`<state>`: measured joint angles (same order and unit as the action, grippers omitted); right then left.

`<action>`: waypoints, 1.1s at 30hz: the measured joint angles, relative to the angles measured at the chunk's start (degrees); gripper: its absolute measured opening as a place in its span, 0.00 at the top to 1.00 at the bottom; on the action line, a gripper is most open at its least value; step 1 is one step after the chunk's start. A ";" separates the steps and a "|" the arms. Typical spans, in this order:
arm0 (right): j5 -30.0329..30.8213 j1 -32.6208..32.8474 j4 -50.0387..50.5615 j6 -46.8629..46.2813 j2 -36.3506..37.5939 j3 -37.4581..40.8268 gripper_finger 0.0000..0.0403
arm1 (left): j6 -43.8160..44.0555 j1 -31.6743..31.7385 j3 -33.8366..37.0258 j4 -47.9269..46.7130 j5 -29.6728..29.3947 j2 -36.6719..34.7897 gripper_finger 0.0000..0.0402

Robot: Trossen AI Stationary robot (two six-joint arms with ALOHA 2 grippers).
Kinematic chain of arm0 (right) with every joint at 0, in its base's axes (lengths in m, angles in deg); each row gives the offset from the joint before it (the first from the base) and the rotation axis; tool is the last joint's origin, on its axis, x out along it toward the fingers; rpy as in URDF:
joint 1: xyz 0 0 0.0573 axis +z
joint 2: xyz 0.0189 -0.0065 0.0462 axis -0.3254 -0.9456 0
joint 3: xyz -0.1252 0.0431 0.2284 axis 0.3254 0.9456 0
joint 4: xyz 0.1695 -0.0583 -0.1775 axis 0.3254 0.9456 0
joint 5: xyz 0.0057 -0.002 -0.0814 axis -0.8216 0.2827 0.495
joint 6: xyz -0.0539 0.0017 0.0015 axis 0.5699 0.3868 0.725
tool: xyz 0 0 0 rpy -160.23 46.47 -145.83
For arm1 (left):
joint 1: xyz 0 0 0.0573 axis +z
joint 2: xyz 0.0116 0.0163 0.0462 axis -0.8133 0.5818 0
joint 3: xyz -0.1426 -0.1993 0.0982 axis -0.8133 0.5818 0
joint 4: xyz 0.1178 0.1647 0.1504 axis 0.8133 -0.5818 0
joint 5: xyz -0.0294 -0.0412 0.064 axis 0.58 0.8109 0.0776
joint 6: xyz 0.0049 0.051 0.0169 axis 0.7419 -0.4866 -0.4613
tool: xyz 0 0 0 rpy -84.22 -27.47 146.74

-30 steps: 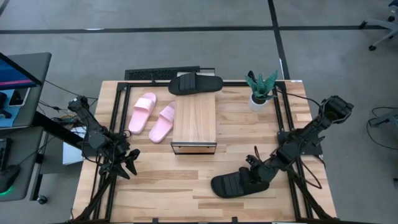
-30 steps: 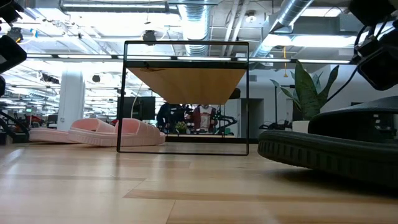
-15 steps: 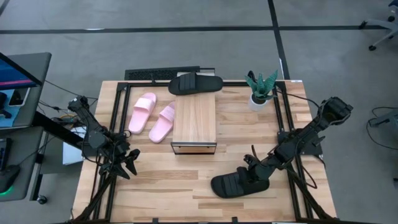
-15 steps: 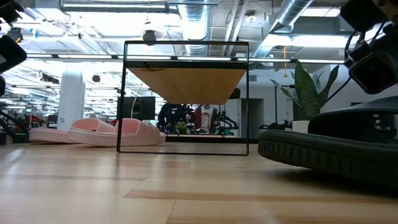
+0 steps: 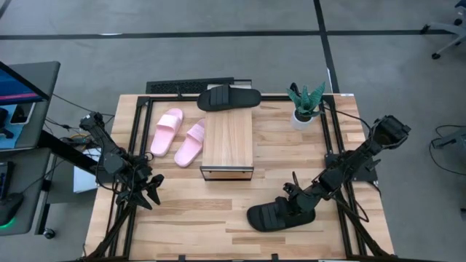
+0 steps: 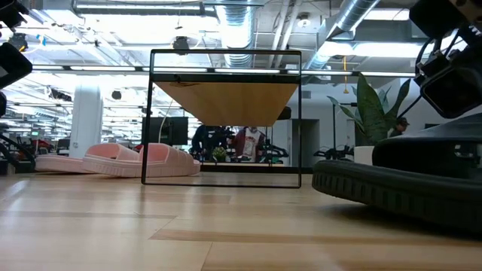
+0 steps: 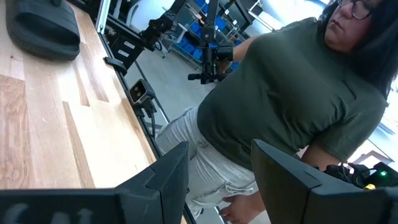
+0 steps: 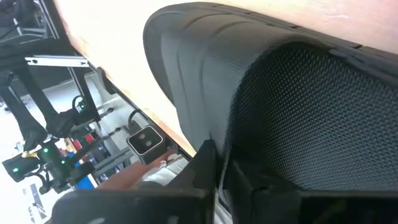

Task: Pick and place slides into the shelf
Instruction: Put the black slide on the shelf

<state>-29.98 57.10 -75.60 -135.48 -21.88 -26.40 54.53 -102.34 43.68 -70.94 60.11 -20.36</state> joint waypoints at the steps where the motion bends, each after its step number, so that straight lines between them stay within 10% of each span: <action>1: 0.05 0.00 -0.01 -0.02 0.01 0.00 0.97 | 0.01 0.02 -0.01 0.00 0.00 0.01 0.60; 33: -0.01 -2.30 1.48 5.03 3.94 0.02 1.00 | 0.01 0.00 0.02 0.00 0.00 0.02 0.60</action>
<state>-29.99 54.80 -74.12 -130.46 -17.94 -26.38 54.54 -102.34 43.69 -70.94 60.11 -20.35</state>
